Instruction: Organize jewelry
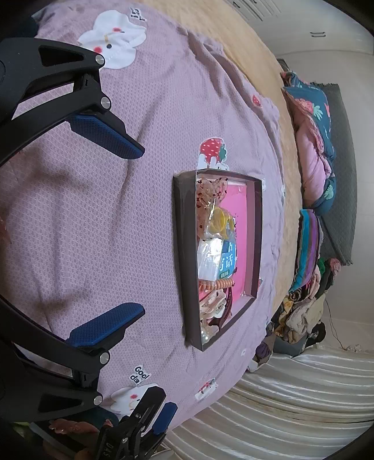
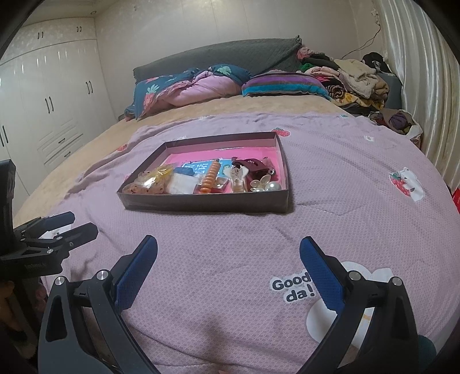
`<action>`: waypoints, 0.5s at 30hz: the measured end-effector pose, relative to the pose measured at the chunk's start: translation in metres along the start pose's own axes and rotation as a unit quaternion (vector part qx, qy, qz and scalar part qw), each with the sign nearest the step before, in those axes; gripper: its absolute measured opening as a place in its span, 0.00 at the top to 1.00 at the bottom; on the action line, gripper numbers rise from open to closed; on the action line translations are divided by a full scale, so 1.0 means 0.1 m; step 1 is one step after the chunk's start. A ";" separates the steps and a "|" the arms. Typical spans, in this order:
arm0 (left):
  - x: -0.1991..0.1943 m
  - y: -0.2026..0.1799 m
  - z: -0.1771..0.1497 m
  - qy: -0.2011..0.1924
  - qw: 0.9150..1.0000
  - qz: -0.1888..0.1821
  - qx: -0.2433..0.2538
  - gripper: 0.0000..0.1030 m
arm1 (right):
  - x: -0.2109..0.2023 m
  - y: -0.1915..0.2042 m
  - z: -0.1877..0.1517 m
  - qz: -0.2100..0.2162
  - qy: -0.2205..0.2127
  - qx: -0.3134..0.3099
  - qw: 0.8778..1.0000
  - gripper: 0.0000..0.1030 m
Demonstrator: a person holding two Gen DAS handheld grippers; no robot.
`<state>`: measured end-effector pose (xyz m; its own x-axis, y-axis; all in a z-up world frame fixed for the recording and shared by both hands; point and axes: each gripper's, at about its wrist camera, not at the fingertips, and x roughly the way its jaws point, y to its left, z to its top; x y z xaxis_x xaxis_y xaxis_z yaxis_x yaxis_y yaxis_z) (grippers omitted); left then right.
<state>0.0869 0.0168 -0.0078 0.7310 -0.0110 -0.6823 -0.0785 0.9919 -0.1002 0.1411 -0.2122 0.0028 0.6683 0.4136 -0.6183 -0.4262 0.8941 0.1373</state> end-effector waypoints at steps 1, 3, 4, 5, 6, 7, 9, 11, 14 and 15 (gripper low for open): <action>0.00 0.00 0.00 0.000 1.000 0.000 0.000 0.09 | 0.00 0.00 -0.01 0.000 -0.001 0.000 1.000 0.04; -0.01 0.00 0.01 -0.001 1.000 0.000 0.000 0.09 | 0.00 0.00 -0.01 0.000 0.000 0.000 1.000 0.04; -0.01 0.00 0.01 -0.001 1.000 0.000 -0.001 0.09 | -0.01 0.00 -0.02 -0.001 -0.001 0.000 1.000 0.04; -0.01 0.00 0.01 -0.001 1.000 0.000 -0.001 0.09 | 0.00 0.00 -0.01 0.000 -0.001 0.000 1.000 0.04; -0.01 0.00 0.01 0.000 1.000 0.000 0.000 0.09 | 0.00 0.00 -0.01 0.000 -0.001 0.000 1.000 0.04; -0.01 0.00 0.01 0.000 1.000 0.000 0.000 0.09 | -0.01 0.00 -0.01 0.000 0.000 0.000 1.000 0.04; -0.01 0.00 0.01 -0.001 1.000 0.001 0.001 0.09 | -0.01 0.00 -0.01 0.001 -0.001 0.001 1.000 0.04; -0.02 0.00 0.01 0.000 1.000 0.002 0.001 0.09 | -0.01 0.00 -0.01 0.000 -0.001 0.000 1.000 0.04; -0.02 0.00 0.01 0.000 1.000 0.001 0.000 0.09 | 0.00 0.00 -0.01 0.000 0.000 0.000 1.000 0.04; -0.01 0.00 0.01 -0.001 1.000 0.000 0.000 0.09 | -0.01 0.00 -0.01 0.000 0.000 0.000 1.000 0.04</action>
<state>0.0865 0.0169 -0.0065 0.7317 -0.0100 -0.6816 -0.0792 0.9919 -0.0996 0.1396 -0.2125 0.0023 0.6685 0.4134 -0.6182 -0.4266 0.8941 0.1366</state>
